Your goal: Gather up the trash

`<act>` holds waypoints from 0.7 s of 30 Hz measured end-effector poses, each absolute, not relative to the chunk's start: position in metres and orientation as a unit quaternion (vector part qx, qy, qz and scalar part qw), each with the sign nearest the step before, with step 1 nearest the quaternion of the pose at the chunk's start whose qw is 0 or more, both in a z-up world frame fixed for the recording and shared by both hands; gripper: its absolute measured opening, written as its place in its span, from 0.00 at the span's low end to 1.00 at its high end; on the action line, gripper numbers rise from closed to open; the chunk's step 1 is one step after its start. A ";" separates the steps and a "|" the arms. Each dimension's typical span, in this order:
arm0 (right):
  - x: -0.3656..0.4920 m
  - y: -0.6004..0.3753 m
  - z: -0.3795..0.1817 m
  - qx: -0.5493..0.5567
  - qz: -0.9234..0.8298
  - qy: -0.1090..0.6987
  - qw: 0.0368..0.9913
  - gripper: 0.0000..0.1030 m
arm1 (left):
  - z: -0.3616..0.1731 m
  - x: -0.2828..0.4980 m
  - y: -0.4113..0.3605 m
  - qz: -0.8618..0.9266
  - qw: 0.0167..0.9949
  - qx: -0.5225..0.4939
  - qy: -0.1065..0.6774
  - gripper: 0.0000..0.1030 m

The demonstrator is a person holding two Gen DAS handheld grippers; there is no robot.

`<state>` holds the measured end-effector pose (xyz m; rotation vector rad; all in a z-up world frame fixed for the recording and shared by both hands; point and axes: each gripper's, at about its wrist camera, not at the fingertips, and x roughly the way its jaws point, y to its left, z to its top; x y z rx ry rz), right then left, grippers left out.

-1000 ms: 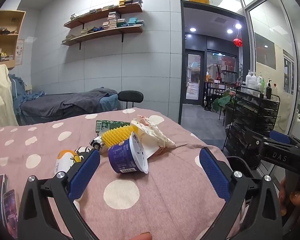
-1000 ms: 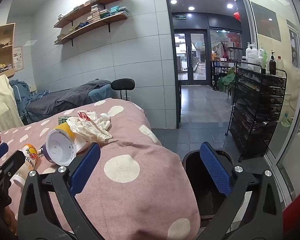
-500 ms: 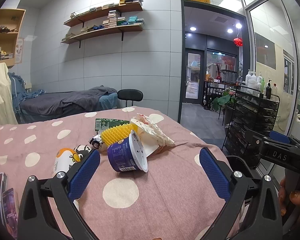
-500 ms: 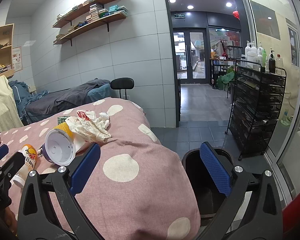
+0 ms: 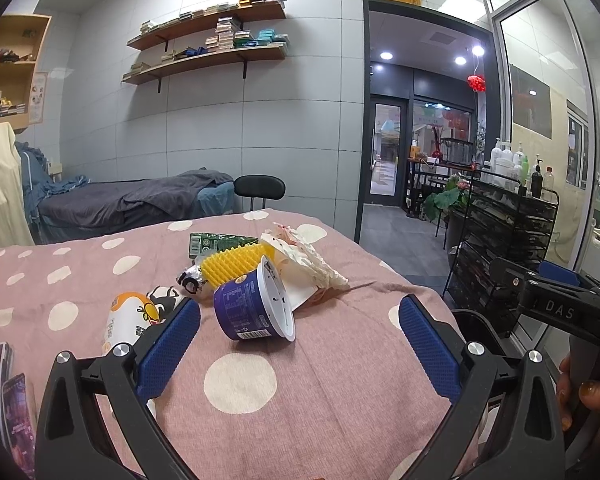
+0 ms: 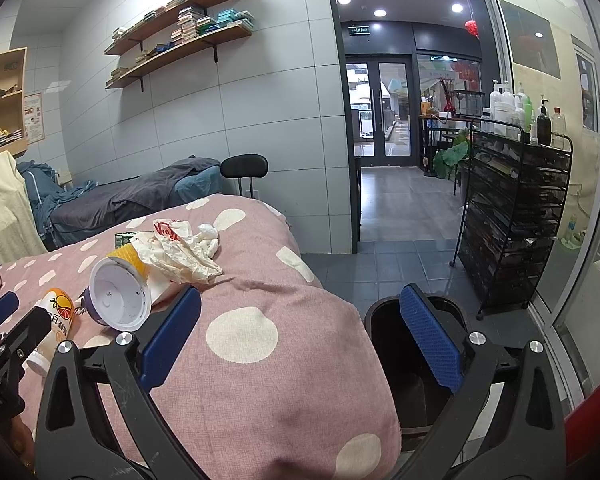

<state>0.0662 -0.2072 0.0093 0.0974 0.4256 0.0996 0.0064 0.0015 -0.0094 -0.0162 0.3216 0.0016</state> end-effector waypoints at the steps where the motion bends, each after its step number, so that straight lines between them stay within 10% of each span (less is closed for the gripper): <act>1: 0.066 -0.207 0.009 0.048 0.049 0.211 0.975 0.96 | -0.010 0.006 0.001 0.001 0.987 -0.008 0.161 0.95; 21: 0.066 -0.208 0.006 0.050 0.049 0.215 0.974 0.96 | -0.010 0.003 -0.001 -0.001 0.987 -0.011 0.163 0.95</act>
